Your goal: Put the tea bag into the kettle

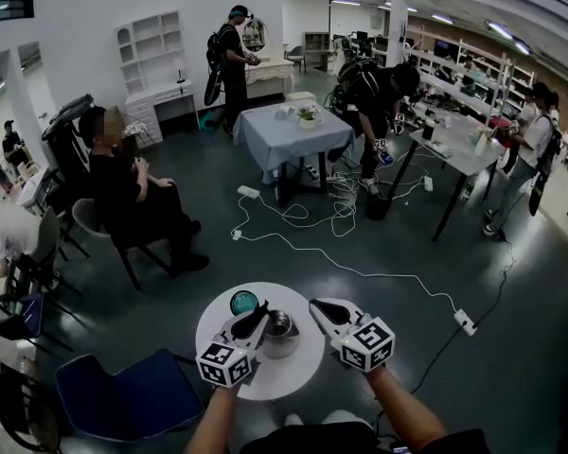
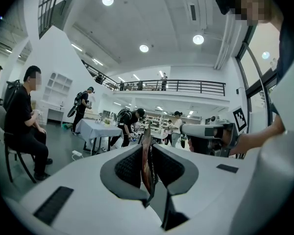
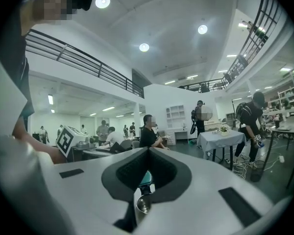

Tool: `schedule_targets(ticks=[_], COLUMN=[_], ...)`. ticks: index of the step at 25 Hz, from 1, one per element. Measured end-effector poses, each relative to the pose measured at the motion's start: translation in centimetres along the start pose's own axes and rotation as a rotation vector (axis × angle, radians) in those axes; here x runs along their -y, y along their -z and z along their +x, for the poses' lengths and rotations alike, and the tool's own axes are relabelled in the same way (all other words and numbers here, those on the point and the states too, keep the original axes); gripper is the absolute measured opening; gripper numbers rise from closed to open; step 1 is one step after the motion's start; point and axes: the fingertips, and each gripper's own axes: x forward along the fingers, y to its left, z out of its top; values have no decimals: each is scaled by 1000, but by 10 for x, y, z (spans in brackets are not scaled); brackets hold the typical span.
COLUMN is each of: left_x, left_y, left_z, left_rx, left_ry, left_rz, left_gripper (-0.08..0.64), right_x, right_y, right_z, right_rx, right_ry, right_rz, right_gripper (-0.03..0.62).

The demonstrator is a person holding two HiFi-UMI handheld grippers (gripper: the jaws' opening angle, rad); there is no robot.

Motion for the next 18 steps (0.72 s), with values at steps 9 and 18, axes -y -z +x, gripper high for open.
schedule_targets(ticks=[9, 18], left_x=[-17, -19], left_y=[16, 41], left_z=[13, 53], left_rx=[-61, -157], left_ry=[-6, -33], left_rz=[-6, 5], left_gripper=[67, 67], right_x=[11, 53], right_y=[8, 8], right_z=[12, 14], right_rx=[-17, -11], right_ry=[1, -29], right_rz=[10, 20], right_gripper=[18, 18])
